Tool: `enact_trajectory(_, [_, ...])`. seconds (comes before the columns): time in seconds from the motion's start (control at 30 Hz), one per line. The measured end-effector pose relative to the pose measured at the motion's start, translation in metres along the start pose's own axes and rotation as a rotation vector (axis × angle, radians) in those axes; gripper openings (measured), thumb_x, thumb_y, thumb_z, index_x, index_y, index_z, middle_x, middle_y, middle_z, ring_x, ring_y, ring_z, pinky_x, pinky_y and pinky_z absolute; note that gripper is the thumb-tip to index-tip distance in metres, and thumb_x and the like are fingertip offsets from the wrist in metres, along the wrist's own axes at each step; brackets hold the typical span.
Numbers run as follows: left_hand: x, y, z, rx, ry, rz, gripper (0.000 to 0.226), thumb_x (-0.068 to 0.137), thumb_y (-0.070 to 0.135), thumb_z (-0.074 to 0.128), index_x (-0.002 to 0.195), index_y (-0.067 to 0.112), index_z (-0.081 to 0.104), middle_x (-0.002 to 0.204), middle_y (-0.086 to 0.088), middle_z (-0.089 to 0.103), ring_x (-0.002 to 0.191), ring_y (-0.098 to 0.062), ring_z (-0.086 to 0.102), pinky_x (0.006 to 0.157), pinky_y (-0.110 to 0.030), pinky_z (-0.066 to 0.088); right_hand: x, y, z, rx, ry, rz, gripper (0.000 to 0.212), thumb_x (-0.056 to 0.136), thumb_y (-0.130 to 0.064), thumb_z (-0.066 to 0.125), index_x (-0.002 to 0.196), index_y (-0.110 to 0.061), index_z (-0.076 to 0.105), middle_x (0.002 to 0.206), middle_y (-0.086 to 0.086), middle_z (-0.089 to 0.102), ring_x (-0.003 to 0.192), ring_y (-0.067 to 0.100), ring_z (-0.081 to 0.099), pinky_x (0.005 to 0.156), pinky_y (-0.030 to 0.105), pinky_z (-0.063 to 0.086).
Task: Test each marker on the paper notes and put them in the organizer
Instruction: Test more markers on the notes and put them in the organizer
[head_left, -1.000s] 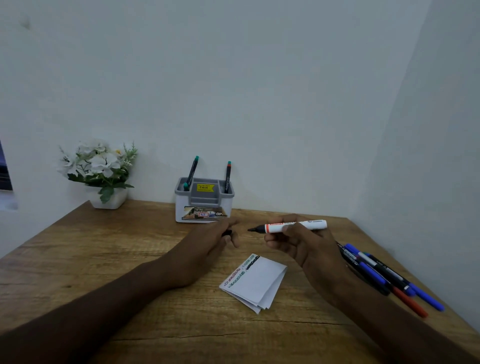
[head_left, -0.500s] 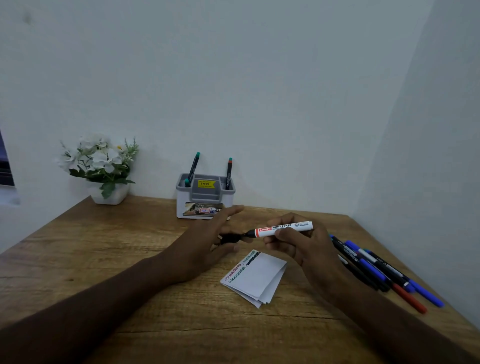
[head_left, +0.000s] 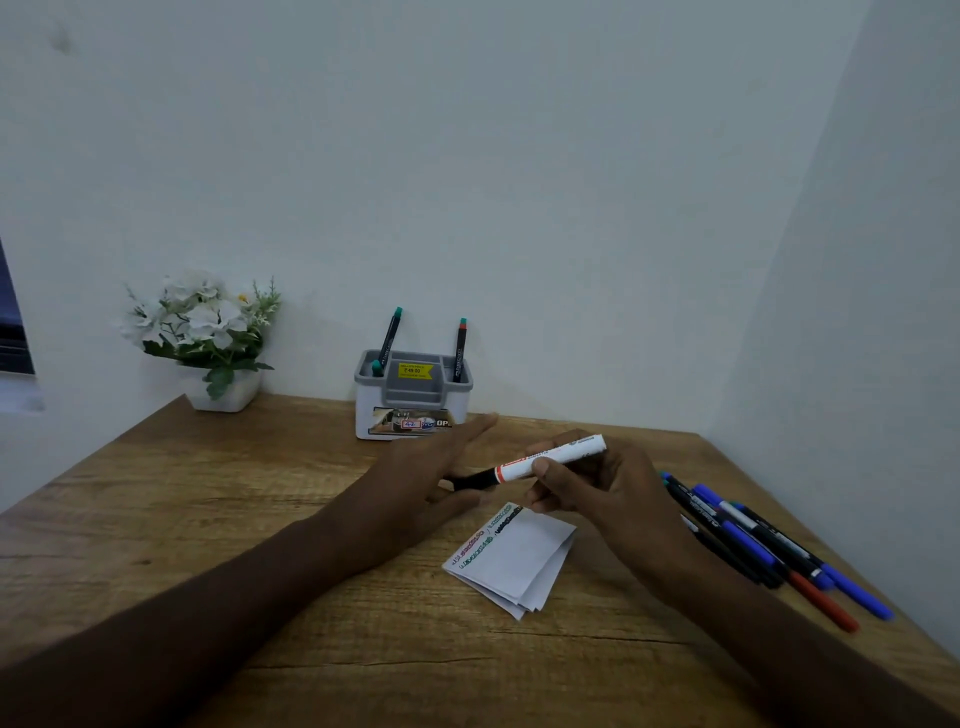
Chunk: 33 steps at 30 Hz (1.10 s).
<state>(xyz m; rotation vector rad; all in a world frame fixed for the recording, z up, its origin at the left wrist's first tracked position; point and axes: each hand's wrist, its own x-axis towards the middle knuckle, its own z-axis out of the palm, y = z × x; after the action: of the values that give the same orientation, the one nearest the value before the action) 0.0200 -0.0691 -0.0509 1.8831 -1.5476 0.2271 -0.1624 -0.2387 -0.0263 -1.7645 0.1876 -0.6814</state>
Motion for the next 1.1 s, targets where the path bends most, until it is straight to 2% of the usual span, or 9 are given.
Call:
enact_trajectory(0.07, [0.001, -0.001, -0.002, 0.011, 0.041, 0.019, 0.086, 0.092, 0.029, 0.079, 0.161, 0.035, 0.03, 0.154, 0.008, 0.053, 0.118, 0.002, 0.059, 0.083, 0.001, 0.047, 0.0, -0.002, 0.0, 0.003, -0.033, -0.012, 0.028, 0.087, -0.025, 0.078, 0.108, -0.007, 0.079, 0.092, 0.012, 0.085, 0.084, 0.022, 0.083, 0.074, 0.024, 0.065])
enact_trajectory(0.17, [0.002, 0.004, -0.008, 0.079, 0.053, 0.062, 0.058, 0.093, 0.028, 0.078, 0.147, 0.025, 0.059, 0.165, 0.009, 0.034, 0.121, -0.001, 0.058, 0.094, -0.013, 0.049, 0.0, -0.002, 0.001, -0.055, -0.056, -0.039, 0.015, 0.094, -0.013, 0.078, 0.108, -0.008, 0.079, 0.092, 0.012, 0.085, 0.086, 0.023, 0.083, 0.076, 0.026, 0.066])
enact_trajectory(0.23, [0.002, 0.01, -0.011, 0.117, -0.014, 0.033, 0.04, 0.098, 0.028, 0.072, 0.138, 0.026, 0.067, 0.158, 0.007, 0.047, 0.115, -0.001, 0.06, 0.095, -0.019, 0.05, 0.0, -0.001, 0.001, -0.08, -0.051, -0.041, 0.014, 0.095, -0.012, 0.077, 0.109, -0.009, 0.079, 0.092, 0.01, 0.085, 0.086, 0.023, 0.083, 0.077, 0.027, 0.066])
enact_trajectory(0.3, [0.004, 0.016, -0.012, 0.15, -0.098, -0.042, 0.032, 0.104, 0.032, 0.063, 0.135, 0.025, 0.066, 0.131, 0.004, 0.069, 0.106, -0.008, 0.064, 0.088, -0.025, 0.052, 0.0, -0.002, 0.001, -0.062, -0.033, -0.036, 0.021, 0.091, -0.019, 0.078, 0.109, -0.008, 0.079, 0.092, 0.009, 0.085, 0.086, 0.022, 0.083, 0.076, 0.026, 0.066])
enact_trajectory(0.37, [0.008, 0.023, -0.012, 0.247, -0.141, -0.088, 0.03, 0.108, 0.037, 0.054, 0.134, 0.025, 0.063, 0.118, 0.003, 0.071, 0.099, -0.009, 0.062, 0.081, -0.025, 0.049, -0.001, -0.002, 0.002, -0.026, -0.001, -0.031, 0.031, 0.086, -0.028, 0.078, 0.11, -0.009, 0.08, 0.091, 0.009, 0.086, 0.084, 0.022, 0.083, 0.074, 0.025, 0.066])
enact_trajectory(0.53, [0.01, 0.034, -0.006, 0.289, -0.121, -0.086, 0.032, 0.11, 0.038, 0.048, 0.136, 0.024, 0.06, 0.115, 0.004, 0.073, 0.099, -0.012, 0.066, 0.085, -0.032, 0.053, 0.0, -0.001, 0.005, -0.076, 0.072, -0.07, 0.03, 0.089, -0.038, 0.075, 0.108, -0.016, 0.083, 0.092, 0.005, 0.086, 0.085, 0.022, 0.084, 0.082, 0.035, 0.069])
enact_trajectory(0.83, [0.007, 0.037, 0.002, 0.184, -0.035, -0.116, 0.028, 0.109, 0.037, 0.051, 0.129, 0.024, 0.065, 0.111, 0.005, 0.074, 0.094, -0.01, 0.066, 0.083, -0.03, 0.053, -0.003, -0.005, 0.014, -0.106, 0.16, -0.122, 0.017, 0.094, -0.034, 0.077, 0.099, -0.021, 0.085, 0.084, 0.0, 0.086, 0.077, 0.018, 0.083, 0.072, 0.025, 0.066])
enact_trajectory(0.97, [0.009, 0.042, 0.007, 0.059, 0.065, -0.04, 0.024, 0.107, 0.034, 0.054, 0.129, 0.031, 0.064, 0.11, 0.012, 0.068, 0.094, -0.003, 0.06, 0.082, -0.028, 0.053, 0.0, -0.001, 0.021, -0.293, 0.139, -0.159, 0.003, 0.092, -0.037, 0.081, 0.095, -0.037, 0.082, 0.083, -0.017, 0.084, 0.076, 0.004, 0.081, 0.073, 0.021, 0.065])
enact_trajectory(1.1, [0.014, 0.034, 0.01, 0.107, 0.232, 0.023, 0.032, 0.101, 0.039, 0.061, 0.129, 0.028, 0.071, 0.114, 0.003, 0.057, 0.1, -0.01, 0.051, 0.079, -0.026, 0.049, 0.001, 0.0, 0.017, -0.357, 0.226, -0.196, 0.038, 0.079, -0.064, 0.078, 0.107, -0.038, 0.08, 0.087, -0.017, 0.082, 0.082, 0.003, 0.079, 0.071, 0.02, 0.064])
